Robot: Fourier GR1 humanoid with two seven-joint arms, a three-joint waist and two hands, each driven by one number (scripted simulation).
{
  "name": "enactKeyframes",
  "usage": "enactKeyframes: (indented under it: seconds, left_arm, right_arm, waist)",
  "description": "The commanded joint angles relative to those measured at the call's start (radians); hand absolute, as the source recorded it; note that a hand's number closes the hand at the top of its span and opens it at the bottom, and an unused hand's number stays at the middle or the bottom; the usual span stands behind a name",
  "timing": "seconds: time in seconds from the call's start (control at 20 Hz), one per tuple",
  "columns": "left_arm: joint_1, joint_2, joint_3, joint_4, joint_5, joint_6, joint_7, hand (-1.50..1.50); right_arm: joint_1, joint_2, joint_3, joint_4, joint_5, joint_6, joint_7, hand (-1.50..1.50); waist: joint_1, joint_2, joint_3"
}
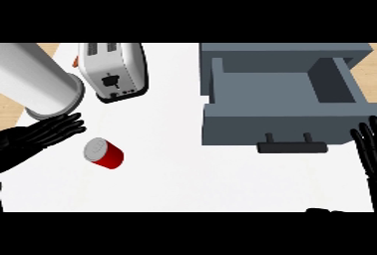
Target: Pick up the can, place it into the drawer and close the drawer
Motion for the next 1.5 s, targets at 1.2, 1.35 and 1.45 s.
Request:
enactKeyframes:
  seconds: [1.2,1.35,1.45]
  left_arm:
    - [-0.104,-0.072,-0.013,0.432,-0.702,-0.005,-0.640,-1.50]
    - [-0.135,-0.053,-0.032,0.523,-0.712,0.025,-0.694,-1.50]
    - [-0.113,-0.073,-0.083,0.528,-0.754,0.080,-0.740,-1.50]
  right_arm:
    - [-0.036,0.011,-0.049,0.076,0.000,0.057,-0.073,-1.50]
    - [0.039,0.049,-0.005,0.042,0.028,0.059,-0.089,-1.50]
    - [0.043,0.062,0.011,0.062,0.064,0.050,-0.122,-1.50]
  waist:
    - [-0.008,0.004,-0.002]
    - [-0.018,0.005,-0.002]
    - [-0.014,0.004,-0.002]
